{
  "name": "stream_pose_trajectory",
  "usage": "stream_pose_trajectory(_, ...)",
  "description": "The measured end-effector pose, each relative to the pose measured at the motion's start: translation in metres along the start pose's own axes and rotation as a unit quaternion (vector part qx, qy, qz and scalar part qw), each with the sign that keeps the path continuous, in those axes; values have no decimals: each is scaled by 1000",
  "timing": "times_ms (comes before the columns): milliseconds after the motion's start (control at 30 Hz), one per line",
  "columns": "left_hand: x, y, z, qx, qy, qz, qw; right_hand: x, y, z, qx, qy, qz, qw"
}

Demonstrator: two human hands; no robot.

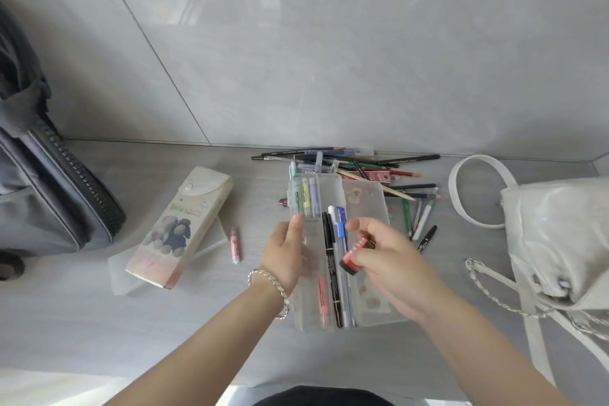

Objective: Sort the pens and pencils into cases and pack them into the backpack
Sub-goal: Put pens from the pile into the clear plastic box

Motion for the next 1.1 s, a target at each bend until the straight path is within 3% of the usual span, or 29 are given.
stream_pose_trajectory(100, -3, 0, -4, 16, 3, -5, 1000, -1, -9, -3, -22, 115, 76, 990)
stream_pose_trajectory(200, -5, -4, -8, 4, -4, -4, 1000, -2, -19, 1, -126, 316, 168, 925)
stream_pose_trajectory(267, -7, -5, -7, -4, -2, 0, 1000, 1, -25, 12, -214, 404, 162, 874)
stream_pose_trajectory(367, -9, -3, -7, -19, 24, -9, 999, -1, -30, 24, -299, 448, 130, 832)
stream_pose_trajectory(500, -8, 3, -5, -12, 18, 12, 1000, -2, -34, 32, -351, 435, 92, 824)
stream_pose_trajectory(733, -14, 7, -1, 31, -30, 16, 999, 9, -36, 19, -355, 405, 132, 832)
stream_pose_trajectory(900, -9, 46, 19, 92, -56, 107, 988, 17, -37, -8, -285, 423, 148, 847)
stream_pose_trajectory(1000, 9, 92, 27, 147, -35, 191, 970, 39, -32, -12, -236, 337, 209, 887)
stream_pose_trajectory(1100, 21, 137, 33, 147, -18, 237, 960, 76, -39, -3, -295, 182, 176, 921)
Point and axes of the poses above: each hand's wrist, its own x-axis towards the middle knuckle, its own y-axis out of the back of the hand, z = x × y, the point moved 2 cm from there along x, towards the middle knuckle, and after that the axes turned 5 degrees about -x, right-handed, at the moved point
